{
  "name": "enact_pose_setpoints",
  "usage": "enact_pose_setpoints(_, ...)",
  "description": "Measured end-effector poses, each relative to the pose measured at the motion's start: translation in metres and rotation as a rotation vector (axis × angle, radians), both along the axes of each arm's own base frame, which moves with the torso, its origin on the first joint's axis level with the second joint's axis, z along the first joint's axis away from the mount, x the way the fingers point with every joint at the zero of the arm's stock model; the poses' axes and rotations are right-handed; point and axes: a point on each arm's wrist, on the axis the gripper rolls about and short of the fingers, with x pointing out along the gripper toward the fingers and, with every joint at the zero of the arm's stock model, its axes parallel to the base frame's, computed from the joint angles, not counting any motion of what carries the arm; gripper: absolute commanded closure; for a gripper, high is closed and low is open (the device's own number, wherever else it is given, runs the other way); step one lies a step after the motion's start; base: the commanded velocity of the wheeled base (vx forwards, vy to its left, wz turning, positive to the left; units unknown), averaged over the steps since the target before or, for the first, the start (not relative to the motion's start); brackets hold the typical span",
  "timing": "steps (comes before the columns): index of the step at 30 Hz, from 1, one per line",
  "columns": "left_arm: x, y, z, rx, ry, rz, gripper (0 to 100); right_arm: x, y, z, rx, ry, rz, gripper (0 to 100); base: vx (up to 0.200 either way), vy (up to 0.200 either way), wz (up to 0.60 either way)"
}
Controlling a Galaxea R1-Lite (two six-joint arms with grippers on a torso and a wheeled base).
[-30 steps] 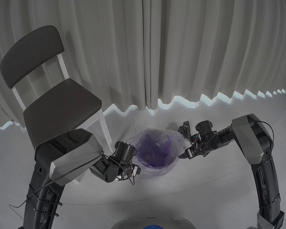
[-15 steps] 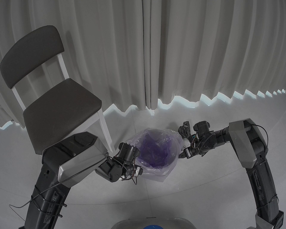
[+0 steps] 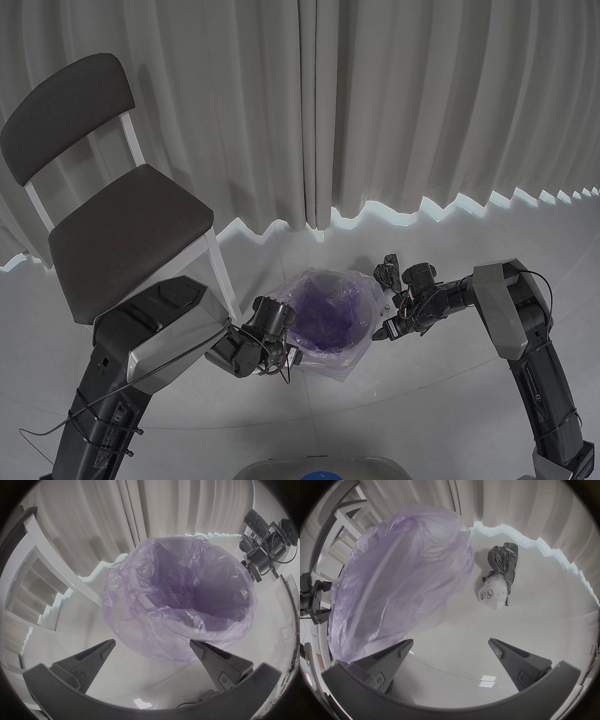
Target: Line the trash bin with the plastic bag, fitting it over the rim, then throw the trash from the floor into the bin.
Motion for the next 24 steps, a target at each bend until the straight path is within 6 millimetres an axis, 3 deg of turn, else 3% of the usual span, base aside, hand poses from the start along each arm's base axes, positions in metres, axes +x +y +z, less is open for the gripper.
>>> enact_pose_setpoints(14,0.012,-0.011,0.004,0.039,0.072,0.008,0,-0.001,-0.02,0.012,0.08,0.018,0.001,0,0.0,0.0,0.0)
enact_pose_setpoints(24,-0.009,-0.007,0.007,-0.004,0.069,0.023,0,0.001,-0.033,0.023,0.139,0.02,-0.021,0,0.0,0.0,0.0)
